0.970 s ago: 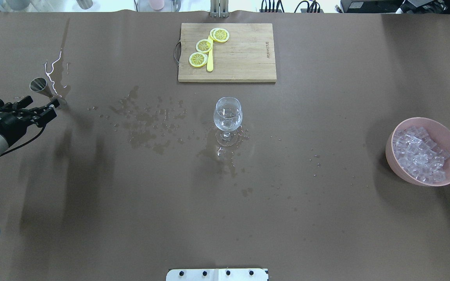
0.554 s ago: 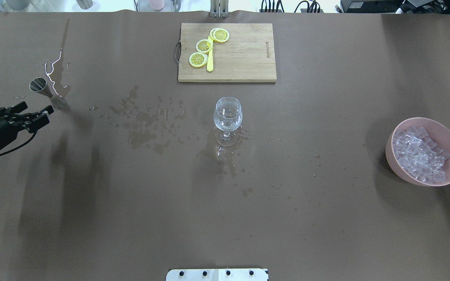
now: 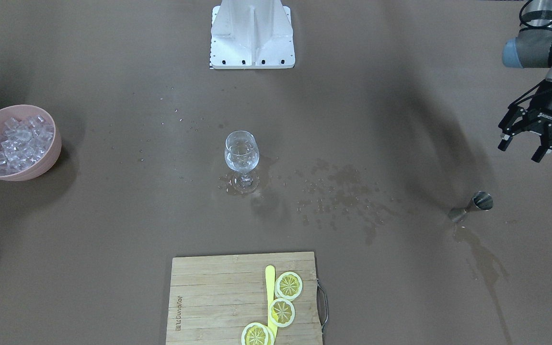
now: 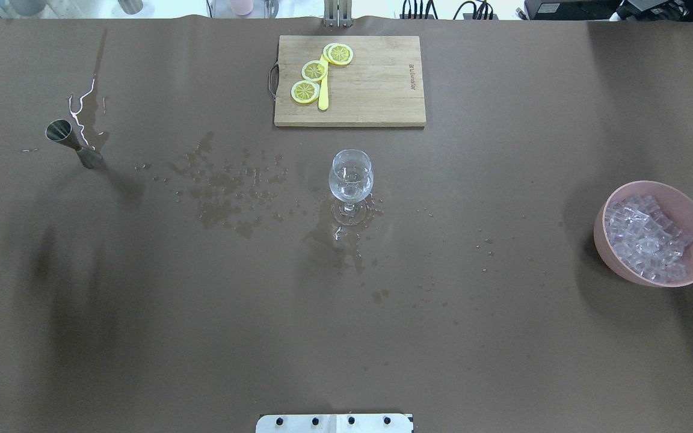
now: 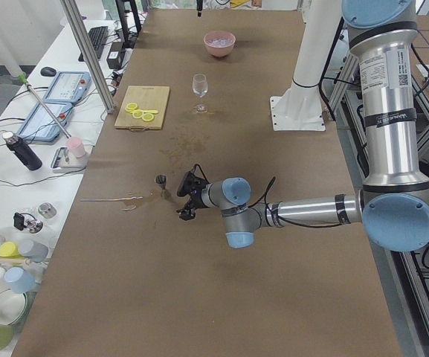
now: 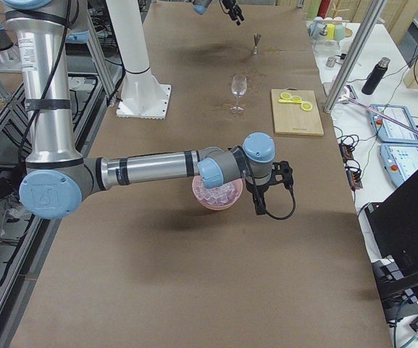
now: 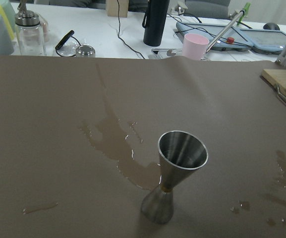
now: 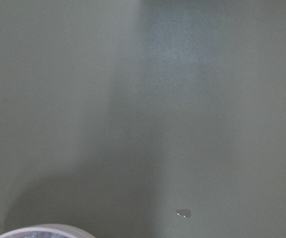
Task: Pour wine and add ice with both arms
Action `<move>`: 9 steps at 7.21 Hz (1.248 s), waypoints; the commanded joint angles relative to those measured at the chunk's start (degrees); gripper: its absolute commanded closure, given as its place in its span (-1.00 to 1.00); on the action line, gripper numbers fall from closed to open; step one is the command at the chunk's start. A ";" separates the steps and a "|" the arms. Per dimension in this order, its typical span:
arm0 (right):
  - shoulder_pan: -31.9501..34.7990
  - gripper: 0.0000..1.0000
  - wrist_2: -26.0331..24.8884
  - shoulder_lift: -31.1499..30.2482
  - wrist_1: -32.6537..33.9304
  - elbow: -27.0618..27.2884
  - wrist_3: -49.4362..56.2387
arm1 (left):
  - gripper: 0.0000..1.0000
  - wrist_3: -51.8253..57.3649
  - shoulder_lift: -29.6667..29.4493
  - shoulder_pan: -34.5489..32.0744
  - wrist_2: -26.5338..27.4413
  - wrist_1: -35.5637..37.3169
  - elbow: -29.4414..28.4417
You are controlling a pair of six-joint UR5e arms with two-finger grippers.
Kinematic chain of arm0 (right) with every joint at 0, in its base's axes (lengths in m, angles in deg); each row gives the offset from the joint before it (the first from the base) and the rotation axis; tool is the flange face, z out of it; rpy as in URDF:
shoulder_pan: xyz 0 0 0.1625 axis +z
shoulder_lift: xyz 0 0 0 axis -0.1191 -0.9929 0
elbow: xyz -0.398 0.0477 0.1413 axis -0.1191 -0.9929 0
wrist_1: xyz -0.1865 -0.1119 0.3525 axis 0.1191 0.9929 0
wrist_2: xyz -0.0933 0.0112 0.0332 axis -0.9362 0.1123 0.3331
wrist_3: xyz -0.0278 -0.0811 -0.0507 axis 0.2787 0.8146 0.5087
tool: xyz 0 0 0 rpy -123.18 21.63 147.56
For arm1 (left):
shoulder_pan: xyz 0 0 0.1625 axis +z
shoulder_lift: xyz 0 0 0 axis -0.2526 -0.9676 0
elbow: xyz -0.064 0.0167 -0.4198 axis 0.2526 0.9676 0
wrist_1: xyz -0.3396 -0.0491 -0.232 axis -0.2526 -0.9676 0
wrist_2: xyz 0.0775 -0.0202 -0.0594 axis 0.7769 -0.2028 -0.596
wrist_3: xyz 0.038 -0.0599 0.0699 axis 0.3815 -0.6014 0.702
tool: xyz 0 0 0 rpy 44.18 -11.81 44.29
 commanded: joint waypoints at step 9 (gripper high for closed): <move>-22.62 -0.82 -4.57 -11.93 -1.39 13.90 -20.22 | -0.96 7.11 -10.58 -14.14 -30.67 38.57 -2.69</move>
